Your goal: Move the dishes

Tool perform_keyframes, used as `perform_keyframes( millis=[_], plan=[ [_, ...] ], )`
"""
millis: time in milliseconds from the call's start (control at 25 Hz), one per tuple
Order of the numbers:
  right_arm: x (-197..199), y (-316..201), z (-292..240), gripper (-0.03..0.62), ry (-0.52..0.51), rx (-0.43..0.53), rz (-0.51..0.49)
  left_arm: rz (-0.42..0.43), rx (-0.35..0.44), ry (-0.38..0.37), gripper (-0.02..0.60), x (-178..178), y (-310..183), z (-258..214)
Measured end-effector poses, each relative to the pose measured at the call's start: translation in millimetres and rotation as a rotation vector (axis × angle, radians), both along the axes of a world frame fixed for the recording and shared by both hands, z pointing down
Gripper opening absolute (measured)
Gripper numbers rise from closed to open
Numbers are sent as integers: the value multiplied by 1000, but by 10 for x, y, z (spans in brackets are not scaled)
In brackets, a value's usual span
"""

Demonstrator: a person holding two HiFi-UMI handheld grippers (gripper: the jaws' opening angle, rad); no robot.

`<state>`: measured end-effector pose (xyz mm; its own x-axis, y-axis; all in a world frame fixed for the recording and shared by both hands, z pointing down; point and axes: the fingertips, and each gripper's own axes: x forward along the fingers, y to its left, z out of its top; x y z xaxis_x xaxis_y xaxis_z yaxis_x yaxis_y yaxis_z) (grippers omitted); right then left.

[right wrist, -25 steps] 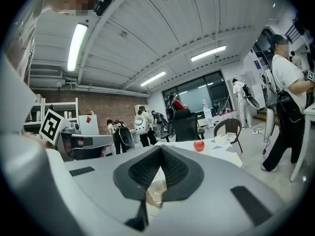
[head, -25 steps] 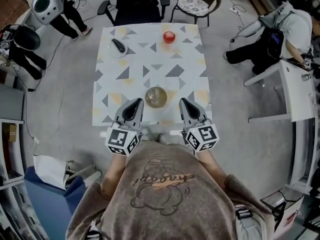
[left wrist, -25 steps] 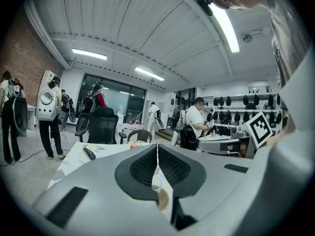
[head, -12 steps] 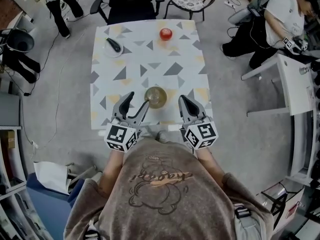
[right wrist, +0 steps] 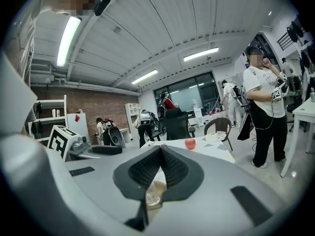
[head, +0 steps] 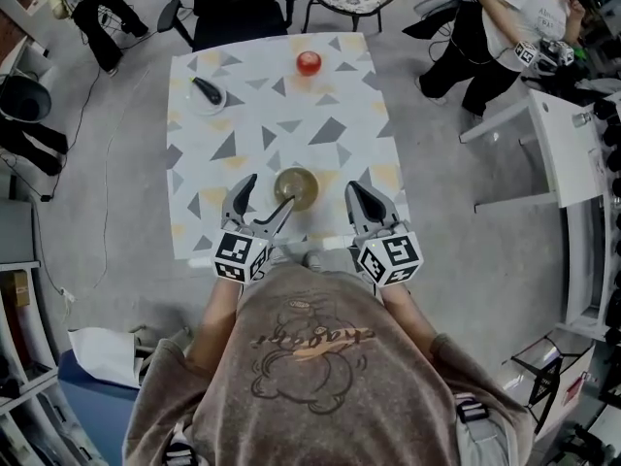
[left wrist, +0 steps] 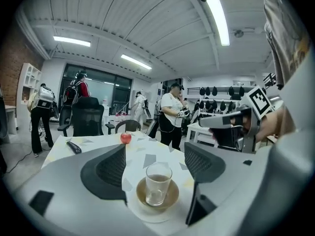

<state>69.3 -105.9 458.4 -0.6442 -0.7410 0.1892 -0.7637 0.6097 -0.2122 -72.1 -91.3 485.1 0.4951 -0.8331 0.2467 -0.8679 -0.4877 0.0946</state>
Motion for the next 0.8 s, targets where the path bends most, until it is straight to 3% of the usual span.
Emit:
perform_keyframes(
  millis=[560, 800],
  plan=[
    [212, -9, 20, -5, 36, -13, 83, 149, -153, -86, 359, 264, -164, 886],
    [347, 40, 44, -5, 47, -23, 130, 177, -175, -118, 358, 349, -238, 1099]
  ],
)
